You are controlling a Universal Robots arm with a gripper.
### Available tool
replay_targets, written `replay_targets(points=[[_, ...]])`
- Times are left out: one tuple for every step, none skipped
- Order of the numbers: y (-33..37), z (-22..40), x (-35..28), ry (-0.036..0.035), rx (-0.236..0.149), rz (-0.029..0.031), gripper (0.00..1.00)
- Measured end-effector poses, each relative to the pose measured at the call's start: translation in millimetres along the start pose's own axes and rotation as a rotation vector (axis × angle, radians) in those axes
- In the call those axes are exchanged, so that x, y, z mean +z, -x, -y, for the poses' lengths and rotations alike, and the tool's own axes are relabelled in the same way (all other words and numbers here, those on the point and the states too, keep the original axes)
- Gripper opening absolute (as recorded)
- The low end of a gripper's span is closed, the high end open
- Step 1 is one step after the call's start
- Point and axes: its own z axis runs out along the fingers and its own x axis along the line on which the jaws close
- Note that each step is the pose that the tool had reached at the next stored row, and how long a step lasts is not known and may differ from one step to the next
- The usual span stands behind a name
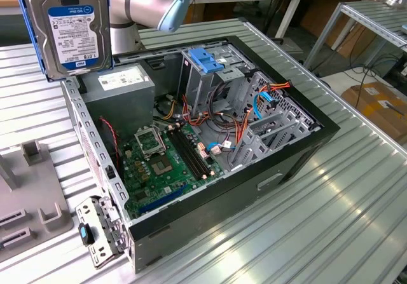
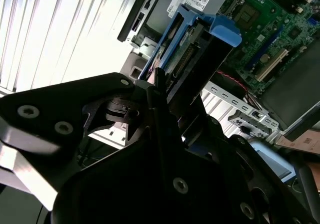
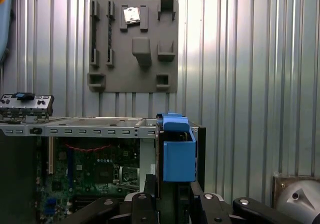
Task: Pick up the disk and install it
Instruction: 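Pick up the disk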
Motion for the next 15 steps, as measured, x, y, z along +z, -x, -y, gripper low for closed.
replay_targets(points=[[0.0,0.5,0.0,0.0000,0.000,0.0000,0.35],[0.0,1.0,0.0,0.0000,0.000,0.0000,0.35],[0.0,1.5,0.0,0.0000,0.000,-0.0001,0.35],[0.0,2.1,0.0,0.0000,0.000,0.0000,0.35],[0.0,2.6,0.0,0.0000,0.000,0.0000,0.35],[0.0,3.2,0.0,0.0000,0.000,0.0000,0.35],[0.0,3.7,0.0,0.0000,0.000,0.0000,0.35],[0.0,4.3,0.0,0.0000,0.000,-0.0001,0.35],[0.0,4.7,0.0,0.0001,0.000,-0.0001,0.35],[0.0,4.8,0.0,0.0001,0.000,0.0000,0.35],[0.0,5.0,0.0,0.0000,0.000,0.0000,0.35],[0.0,5.2,0.0,0.0000,0.000,0.0000,0.35],[-0.1,5.4,0.0,0.0000,0.000,-0.0001,0.35],[-0.1,5.7,0.0,0.0000,0.000,0.0000,0.35],[-0.1,5.9,0.0,0.0001,0.000,-0.0001,0.35]])
